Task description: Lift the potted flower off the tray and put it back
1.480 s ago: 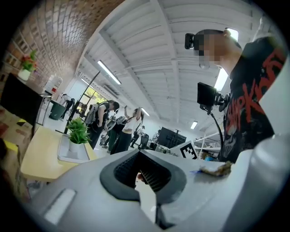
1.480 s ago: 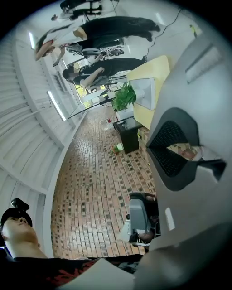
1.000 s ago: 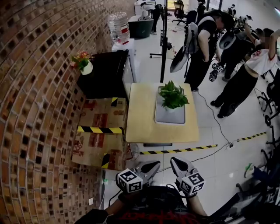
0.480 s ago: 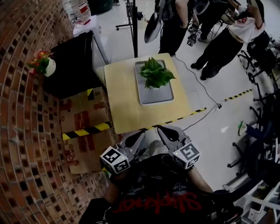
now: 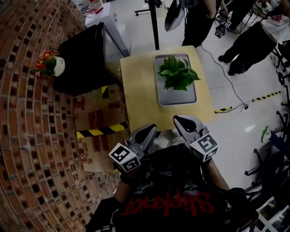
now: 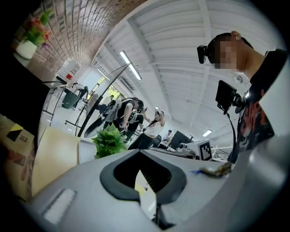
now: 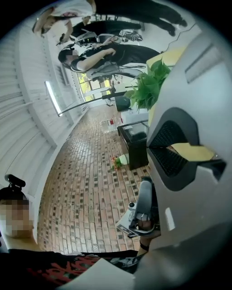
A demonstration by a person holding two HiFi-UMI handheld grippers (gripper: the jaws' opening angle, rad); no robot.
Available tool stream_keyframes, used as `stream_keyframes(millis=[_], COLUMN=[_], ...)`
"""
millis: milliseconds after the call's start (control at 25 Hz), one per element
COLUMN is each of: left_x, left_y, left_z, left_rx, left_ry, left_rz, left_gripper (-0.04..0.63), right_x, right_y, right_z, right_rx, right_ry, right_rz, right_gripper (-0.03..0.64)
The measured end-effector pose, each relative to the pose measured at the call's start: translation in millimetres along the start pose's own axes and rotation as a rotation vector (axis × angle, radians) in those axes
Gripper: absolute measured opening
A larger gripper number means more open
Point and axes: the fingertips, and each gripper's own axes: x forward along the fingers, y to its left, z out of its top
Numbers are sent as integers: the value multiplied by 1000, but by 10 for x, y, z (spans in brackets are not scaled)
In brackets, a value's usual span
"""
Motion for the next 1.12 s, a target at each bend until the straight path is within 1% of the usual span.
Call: stream_keyframes(millis=[40, 120, 160, 240, 360, 440, 600, 800, 880, 960, 1080, 1120], left_x=[67, 197, 238, 284, 334, 331, 311, 285, 240, 217, 288, 322], left_y=[24, 62, 78, 103, 183, 247, 334, 429, 449, 455, 484, 489], left_z=[44, 127, 155, 167, 156, 154, 121, 116, 110, 81, 3, -12], left_rx=[4, -3, -9, -11, 0, -6, -29, -51, -52, -58, -66, -62], left_ry=[-5, -27, -39, -44, -31, -45, -67, -59, -52, -43, -23, -15], left_rz=[19, 59, 80, 114, 159, 198, 279, 369, 410, 449, 479, 482], left_gripper=[2, 2, 2, 2, 2, 2, 2, 2, 2, 2, 2, 2], right_x=[52, 158, 219, 334, 452, 544, 742, 1065, 1237, 1410, 1814, 1976], right_y=[-112, -356, -473, -723, -1153, -1399, -1825, -2347, -2520, -2631, -2753, -2776], right_z=[-53, -197, -285, -488, -867, -1147, -1550, -1819, -1853, -1817, -1694, -1673], right_rx=[12, 15, 7, -11, -8, -14, -29, -28, -5, 20, -24, -39], right_ry=[11, 52, 80, 132, 202, 252, 300, 297, 263, 241, 226, 217], right_rz=[13, 19, 10, -41, -139, -166, -172, -184, -184, -164, -119, -108], right_gripper=[12, 58, 95, 179, 369, 584, 592, 592, 592, 594, 592, 563])
